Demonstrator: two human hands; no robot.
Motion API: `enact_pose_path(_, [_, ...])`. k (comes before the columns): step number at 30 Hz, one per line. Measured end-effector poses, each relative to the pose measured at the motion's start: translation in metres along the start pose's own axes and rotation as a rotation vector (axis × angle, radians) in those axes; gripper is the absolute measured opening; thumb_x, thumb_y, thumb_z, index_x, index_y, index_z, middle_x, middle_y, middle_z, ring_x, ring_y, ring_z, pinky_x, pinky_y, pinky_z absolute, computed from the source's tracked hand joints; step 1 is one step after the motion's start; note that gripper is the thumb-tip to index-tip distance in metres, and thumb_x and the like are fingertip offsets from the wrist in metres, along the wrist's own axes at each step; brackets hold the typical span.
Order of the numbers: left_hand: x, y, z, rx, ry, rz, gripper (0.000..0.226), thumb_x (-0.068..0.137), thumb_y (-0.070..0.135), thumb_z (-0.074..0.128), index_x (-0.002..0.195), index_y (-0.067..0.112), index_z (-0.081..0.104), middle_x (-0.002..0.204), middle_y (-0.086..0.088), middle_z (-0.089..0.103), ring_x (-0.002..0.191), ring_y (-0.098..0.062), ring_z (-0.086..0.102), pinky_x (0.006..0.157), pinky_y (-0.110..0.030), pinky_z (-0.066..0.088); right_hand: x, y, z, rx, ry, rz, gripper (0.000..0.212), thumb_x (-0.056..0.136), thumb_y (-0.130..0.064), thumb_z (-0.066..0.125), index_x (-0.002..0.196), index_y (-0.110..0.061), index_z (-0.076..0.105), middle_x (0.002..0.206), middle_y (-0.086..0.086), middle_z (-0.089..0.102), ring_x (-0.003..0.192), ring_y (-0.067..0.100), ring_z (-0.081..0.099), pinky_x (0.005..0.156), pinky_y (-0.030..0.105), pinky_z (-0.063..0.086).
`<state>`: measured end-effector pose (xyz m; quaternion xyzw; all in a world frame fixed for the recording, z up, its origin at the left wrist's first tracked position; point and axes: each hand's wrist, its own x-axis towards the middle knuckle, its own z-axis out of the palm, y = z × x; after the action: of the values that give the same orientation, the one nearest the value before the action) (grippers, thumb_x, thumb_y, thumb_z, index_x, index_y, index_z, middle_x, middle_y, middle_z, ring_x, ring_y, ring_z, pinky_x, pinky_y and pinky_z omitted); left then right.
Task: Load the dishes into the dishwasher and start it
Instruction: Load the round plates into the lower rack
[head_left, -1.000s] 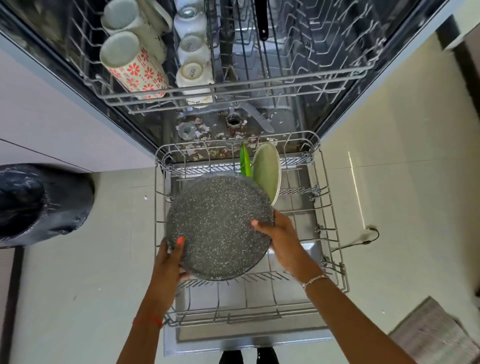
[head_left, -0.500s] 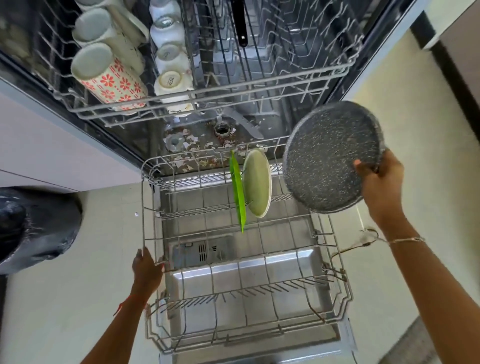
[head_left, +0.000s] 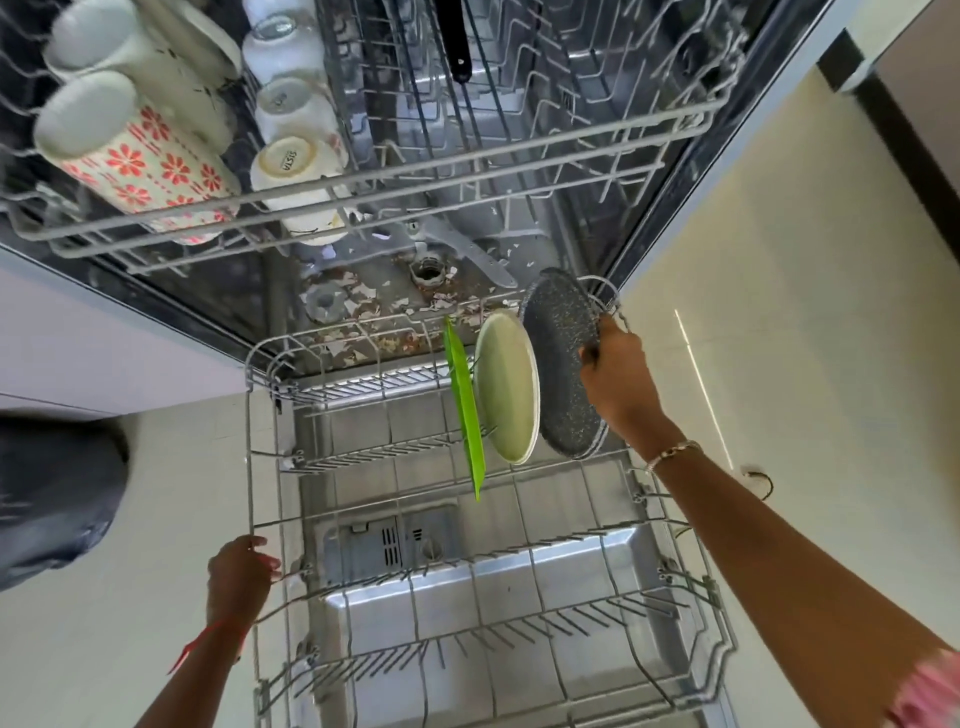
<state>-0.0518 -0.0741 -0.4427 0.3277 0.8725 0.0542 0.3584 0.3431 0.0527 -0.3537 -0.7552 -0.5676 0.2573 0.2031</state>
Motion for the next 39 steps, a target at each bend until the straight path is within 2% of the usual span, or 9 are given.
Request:
enact_pose_path(3, [0.003, -0.002, -0.003, -0.046, -0.038, -0.025, 0.025, 0.087, -0.014, 0.043, 0.104, -0.007, 0.058, 0.062, -0.008, 0.067, 0.077, -0.033, 0.065, 0.061, -0.034, 0.05, 0.001, -0.001, 0.018, -0.069, -0.077, 0.005, 0.035, 0.089, 0.004, 0.042, 0.124, 0.004, 0.043, 0.092, 0.027, 0.06, 0.082, 0.04, 0.06, 0.062, 0.034, 0.042])
enact_pose_path(6, [0.017, -0.015, -0.002, -0.086, -0.025, 0.037, 0.024, 0.074, -0.022, 0.05, 0.093, -0.011, 0.06, 0.043, 0.003, 0.061, 0.061, -0.033, 0.064, 0.081, -0.053, 0.051, 0.001, 0.0, 0.028, -0.076, -0.104, 0.029, 0.035, 0.091, -0.003, 0.043, 0.126, -0.001, 0.042, 0.093, 0.025, 0.061, 0.085, 0.039, 0.061, 0.069, 0.041, 0.049])
enact_pose_path(9, [0.025, -0.022, 0.001, -0.076, -0.041, 0.028, 0.028, 0.071, -0.025, 0.054, 0.094, -0.012, 0.06, 0.051, -0.005, 0.065, 0.064, -0.033, 0.066, 0.086, -0.055, 0.049, 0.001, -0.003, 0.027, -0.076, -0.123, 0.064, 0.034, 0.093, -0.013, 0.048, 0.125, -0.004, 0.041, 0.097, 0.023, 0.062, 0.089, 0.039, 0.061, 0.072, 0.043, 0.051])
enact_pose_path(13, [0.017, -0.015, -0.002, -0.036, -0.069, 0.05, 0.027, 0.075, -0.024, 0.054, 0.1, -0.018, 0.056, 0.064, -0.02, 0.067, 0.078, -0.031, 0.067, 0.082, -0.037, 0.052, 0.0, -0.006, 0.022, 0.007, -0.18, 0.136, 0.053, 0.087, -0.028, 0.061, 0.13, -0.006, 0.037, 0.112, 0.023, 0.06, 0.102, 0.04, 0.058, 0.083, 0.05, 0.05])
enact_pose_path(17, [0.006, 0.002, -0.008, 0.168, -0.075, 0.071, 0.026, 0.087, -0.008, 0.05, 0.111, -0.017, 0.05, 0.108, -0.037, 0.058, 0.105, -0.048, 0.054, 0.085, -0.044, 0.042, -0.001, -0.007, 0.015, 0.076, -0.207, 0.212, 0.059, 0.085, -0.02, 0.064, 0.131, -0.002, 0.033, 0.121, 0.026, 0.055, 0.11, 0.042, 0.054, 0.089, 0.048, 0.047])
enact_pose_path(25, [-0.019, 0.031, -0.032, 0.416, -0.087, 0.276, 0.047, 0.085, 0.011, 0.063, 0.123, -0.01, 0.043, 0.122, -0.029, 0.048, 0.117, -0.042, 0.044, 0.099, -0.041, 0.034, -0.016, -0.013, -0.015, 0.047, -0.238, 0.269, 0.06, 0.087, -0.013, 0.061, 0.135, 0.0, 0.027, 0.127, 0.026, 0.05, 0.113, 0.041, 0.052, 0.092, 0.042, 0.045])
enact_pose_path(29, [-0.048, 0.055, -0.072, 0.422, -0.109, 0.392, 0.051, 0.09, 0.015, 0.058, 0.131, -0.007, 0.039, 0.134, -0.025, 0.043, 0.126, -0.037, 0.038, 0.105, -0.035, 0.027, -0.032, -0.036, -0.045, -0.112, -0.243, 0.185, 0.069, 0.086, -0.016, 0.062, 0.139, 0.002, 0.022, 0.133, 0.028, 0.04, 0.121, 0.043, 0.043, 0.1, 0.047, 0.039])
enact_pose_path(34, [-0.109, 0.081, -0.144, 0.396, -0.098, 0.452, 0.048, 0.093, 0.02, 0.052, 0.135, 0.001, 0.038, 0.141, -0.017, 0.039, 0.13, -0.03, 0.035, 0.107, -0.032, 0.025, -0.067, -0.106, -0.081, -0.348, -0.404, -0.113, 0.064, 0.089, -0.02, 0.055, 0.14, 0.001, 0.021, 0.14, 0.024, 0.031, 0.124, 0.04, 0.04, 0.098, 0.045, 0.041])
enact_pose_path(39, [-0.2, 0.09, -0.219, 0.335, -0.044, 0.508, 0.044, 0.094, 0.019, 0.049, 0.134, 0.004, 0.039, 0.139, -0.013, 0.041, 0.128, -0.026, 0.037, 0.105, -0.028, 0.025, -0.132, -0.206, -0.118, -0.478, -0.536, -0.262, 0.053, 0.096, -0.026, 0.044, 0.138, -0.001, 0.027, 0.135, 0.019, 0.042, 0.12, 0.033, 0.047, 0.094, 0.039, 0.044])
